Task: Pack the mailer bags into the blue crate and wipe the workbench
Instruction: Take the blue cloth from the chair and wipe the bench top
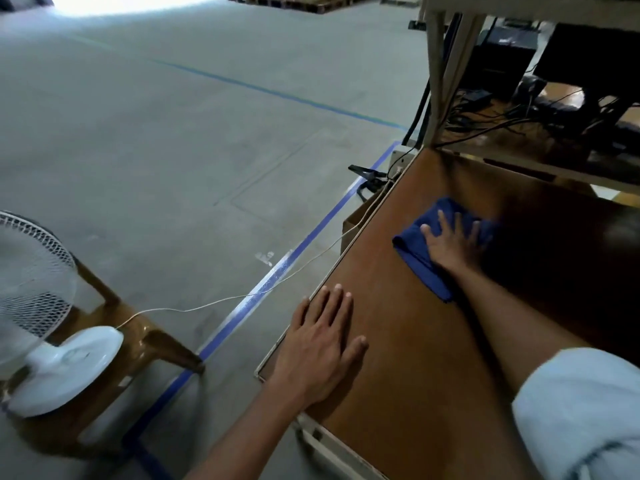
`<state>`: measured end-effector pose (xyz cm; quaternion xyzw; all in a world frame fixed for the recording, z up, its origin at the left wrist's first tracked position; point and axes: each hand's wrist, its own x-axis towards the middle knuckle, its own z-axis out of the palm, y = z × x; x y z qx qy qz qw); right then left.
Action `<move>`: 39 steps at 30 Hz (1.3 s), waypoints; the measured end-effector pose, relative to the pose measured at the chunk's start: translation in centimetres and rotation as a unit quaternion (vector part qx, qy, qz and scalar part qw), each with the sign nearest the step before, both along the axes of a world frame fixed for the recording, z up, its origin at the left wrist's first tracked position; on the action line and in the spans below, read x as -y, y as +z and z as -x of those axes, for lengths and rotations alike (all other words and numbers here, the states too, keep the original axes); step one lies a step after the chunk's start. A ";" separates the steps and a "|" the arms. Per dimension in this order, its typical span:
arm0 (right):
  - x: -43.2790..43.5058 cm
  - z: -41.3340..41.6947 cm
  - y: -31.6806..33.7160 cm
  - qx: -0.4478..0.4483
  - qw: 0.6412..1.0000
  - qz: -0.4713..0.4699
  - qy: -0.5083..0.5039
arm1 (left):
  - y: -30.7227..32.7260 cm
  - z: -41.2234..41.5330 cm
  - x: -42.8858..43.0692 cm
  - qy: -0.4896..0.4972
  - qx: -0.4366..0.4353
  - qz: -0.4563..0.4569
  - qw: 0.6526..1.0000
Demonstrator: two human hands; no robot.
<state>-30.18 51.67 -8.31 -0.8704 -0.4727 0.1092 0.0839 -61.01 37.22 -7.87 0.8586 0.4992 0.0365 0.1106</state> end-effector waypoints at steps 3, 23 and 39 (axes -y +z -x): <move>-0.8 5.3 -0.1 0.038 0.989 -0.001 0.146 | 0.0 0.9 2.2 0.025 -0.005 0.003 1.000; 28.3 2.7 0.1 0.061 0.925 -0.023 0.375 | -1.1 1.1 2.7 0.054 -0.037 -0.058 0.996; 28.7 11.2 0.1 0.039 0.973 -0.037 0.224 | -0.7 4.0 4.3 0.018 -0.008 -0.066 0.998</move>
